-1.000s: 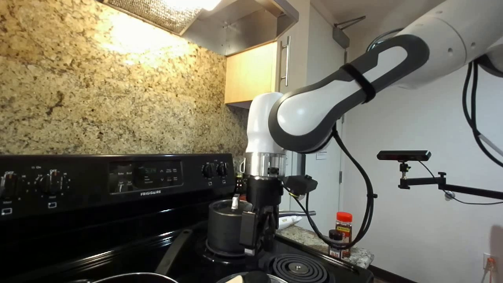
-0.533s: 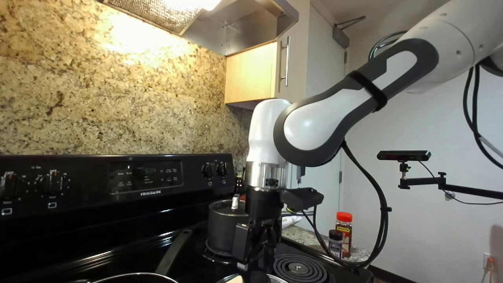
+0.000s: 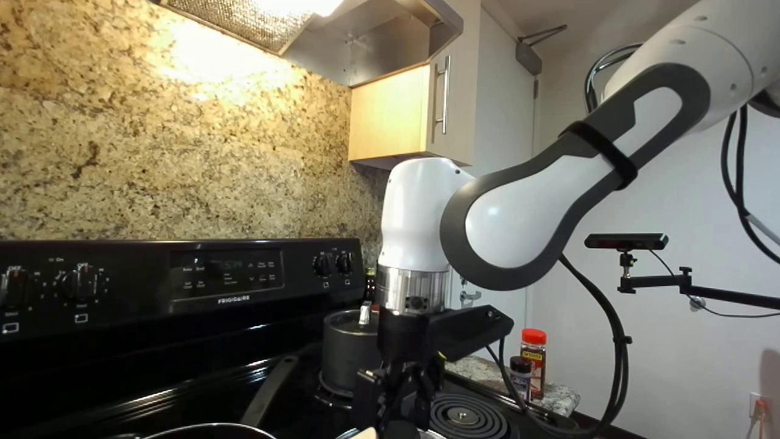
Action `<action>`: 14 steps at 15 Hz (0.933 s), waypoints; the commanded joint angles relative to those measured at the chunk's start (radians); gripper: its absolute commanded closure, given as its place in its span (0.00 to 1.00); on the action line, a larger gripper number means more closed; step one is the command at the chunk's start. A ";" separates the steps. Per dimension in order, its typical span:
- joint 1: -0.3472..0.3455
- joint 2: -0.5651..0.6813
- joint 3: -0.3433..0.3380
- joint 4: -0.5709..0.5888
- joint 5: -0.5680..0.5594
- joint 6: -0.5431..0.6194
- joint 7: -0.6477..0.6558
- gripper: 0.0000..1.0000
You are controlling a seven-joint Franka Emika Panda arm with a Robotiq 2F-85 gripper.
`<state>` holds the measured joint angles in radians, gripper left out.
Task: Move the clear lid to the right burner
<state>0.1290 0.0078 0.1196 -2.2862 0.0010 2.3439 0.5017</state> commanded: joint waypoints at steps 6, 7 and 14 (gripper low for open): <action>-0.003 -0.007 -0.003 -0.018 -0.017 0.019 0.040 0.28; -0.003 -0.006 -0.004 -0.018 -0.017 0.018 0.039 0.36; -0.003 -0.006 -0.005 -0.023 -0.011 0.012 0.029 0.66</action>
<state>0.1289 0.0063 0.1125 -2.2924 -0.0142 2.3439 0.5401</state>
